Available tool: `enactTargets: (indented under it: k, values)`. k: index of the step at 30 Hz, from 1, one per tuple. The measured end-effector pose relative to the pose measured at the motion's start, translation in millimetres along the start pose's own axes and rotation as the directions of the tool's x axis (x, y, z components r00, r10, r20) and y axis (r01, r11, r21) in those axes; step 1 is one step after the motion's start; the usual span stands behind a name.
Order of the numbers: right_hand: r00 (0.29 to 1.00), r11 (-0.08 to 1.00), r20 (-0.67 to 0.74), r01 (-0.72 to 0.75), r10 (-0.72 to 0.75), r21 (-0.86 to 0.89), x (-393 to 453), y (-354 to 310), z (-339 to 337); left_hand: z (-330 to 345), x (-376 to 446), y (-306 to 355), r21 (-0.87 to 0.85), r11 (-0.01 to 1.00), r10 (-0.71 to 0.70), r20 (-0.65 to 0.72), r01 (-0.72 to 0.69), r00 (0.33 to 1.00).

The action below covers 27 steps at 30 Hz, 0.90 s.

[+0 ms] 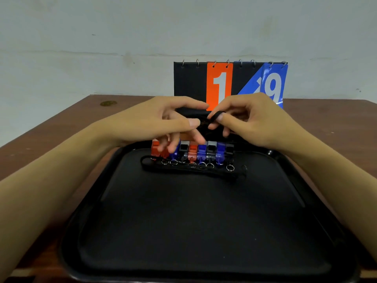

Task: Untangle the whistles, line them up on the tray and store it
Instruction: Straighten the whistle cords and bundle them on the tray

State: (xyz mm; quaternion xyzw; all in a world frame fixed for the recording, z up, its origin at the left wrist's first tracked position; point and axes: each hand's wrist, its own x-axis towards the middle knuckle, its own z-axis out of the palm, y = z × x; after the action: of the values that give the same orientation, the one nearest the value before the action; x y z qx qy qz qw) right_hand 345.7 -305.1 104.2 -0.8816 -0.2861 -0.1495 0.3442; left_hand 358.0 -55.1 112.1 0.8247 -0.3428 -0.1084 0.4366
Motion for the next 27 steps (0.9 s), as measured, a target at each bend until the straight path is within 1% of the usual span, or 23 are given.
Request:
enactTargets:
  k: [3, 6, 11, 13, 16, 19, 22, 25, 27]
  values:
    - [0.999, 0.999, 0.019, 0.031, -0.031, -0.007, -1, -3, 0, 4, 0, -2, 0.04, 0.999, -0.016, 0.03, 0.015, 0.999]
    - [0.999, 0.999, 0.031, 0.037, -0.036, -0.013, -2, -3, -2, 2, 0, -3, 0.024, 0.999, -0.025, 0.014, 0.025, 1.0]
    - [0.998, 0.998, 0.036, 0.058, -0.058, -0.011, -2, -3, 0, 4, 0, -3, 0.023, 0.999, -0.035, 0.048, 0.034, 0.998]
    - [0.996, 0.997, 0.053, 0.071, -0.07, -0.029, -1, -2, 0, 4, 0, -4, 0.043, 0.998, -0.038, 0.041, 0.037, 0.998]
    - [0.997, 0.997, 0.037, 0.072, -0.071, -0.031, 0, 2, 1, 1, 0, -5, 0.042, 0.999, -0.032, 0.006, 0.032, 0.999]
    - [0.999, 0.991, 0.014, 0.042, -0.04, -0.126, 4, 14, -1, -7, -1, -8, 0.02, 1.0, -0.019, -0.065, 0.021, 0.998]
    - [1.0, 0.96, -0.019, -0.024, 0.019, -0.281, 6, 31, -8, -20, 0, -14, -0.026, 0.999, 0.017, -0.213, -0.023, 0.977]
    - [0.996, 0.938, -0.055, -0.087, 0.073, -0.335, 5, 46, -16, -34, -1, -21, -0.067, 0.997, 0.006, -0.343, -0.031, 0.939]
    - [0.992, 0.923, -0.08, -0.117, 0.094, -0.367, 5, 53, -19, -39, 0, -26, -0.086, 0.996, -0.023, -0.392, -0.011, 0.92]
